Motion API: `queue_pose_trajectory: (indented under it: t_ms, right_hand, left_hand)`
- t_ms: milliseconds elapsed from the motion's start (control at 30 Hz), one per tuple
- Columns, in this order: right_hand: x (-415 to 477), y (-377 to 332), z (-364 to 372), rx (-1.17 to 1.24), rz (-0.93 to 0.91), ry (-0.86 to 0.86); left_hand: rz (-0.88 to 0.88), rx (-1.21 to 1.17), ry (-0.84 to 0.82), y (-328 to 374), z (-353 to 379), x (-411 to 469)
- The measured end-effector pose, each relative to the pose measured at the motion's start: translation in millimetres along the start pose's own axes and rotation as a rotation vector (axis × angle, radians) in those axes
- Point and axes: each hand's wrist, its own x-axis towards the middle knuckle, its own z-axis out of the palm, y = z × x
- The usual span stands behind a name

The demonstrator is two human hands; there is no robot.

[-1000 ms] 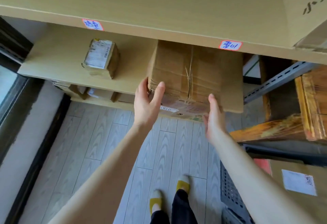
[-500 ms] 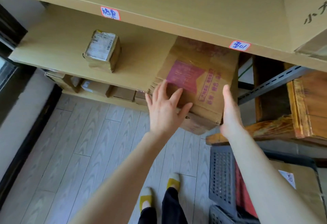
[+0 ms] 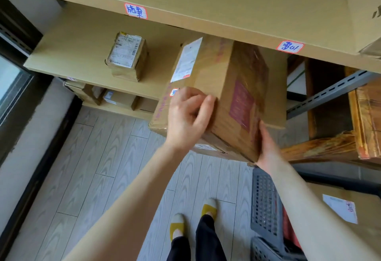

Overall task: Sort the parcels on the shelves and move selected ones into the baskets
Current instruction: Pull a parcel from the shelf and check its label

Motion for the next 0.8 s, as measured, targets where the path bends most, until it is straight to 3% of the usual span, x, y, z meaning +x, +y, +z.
queue_pose_trajectory:
  t_ms: [100,167,267,333,400,500,633,800]
  right_hand:
    - [7,12,5,-0.17,0.029,0.168]
    - [9,18,5,-0.227,0.06,0.188]
    - [5,20,1,-0.124,0.06,0.156]
    - [7,19,0,-0.01,0.026,0.111]
    - [9,18,0,0.018,0.029,0.111]
    - [6,19,1,-0.2,0.123,0.139]
    - [0,15,-3,-0.087,0.195,0.056]
    - [-12,-7,-32,0.102,-0.187,0.011]
  left_hand:
    - [0.145,0.217,-0.298,1,11,-19]
    - [0.176,0.279,-0.443,-2,18,-30]
    - [0.162,0.213,-0.363,-9,19,-31]
    - [-0.025,0.384,-0.232,-21,13,-23]
    - [-0.41,0.518,-0.253,-38,2,-14]
    - [-0.808,0.095,-0.229,-53,-9,-9]
    - [-0.806,-0.072,-0.2,-54,-2,-19]
    - [-0.792,-0.352,-0.219,-33,30,4]
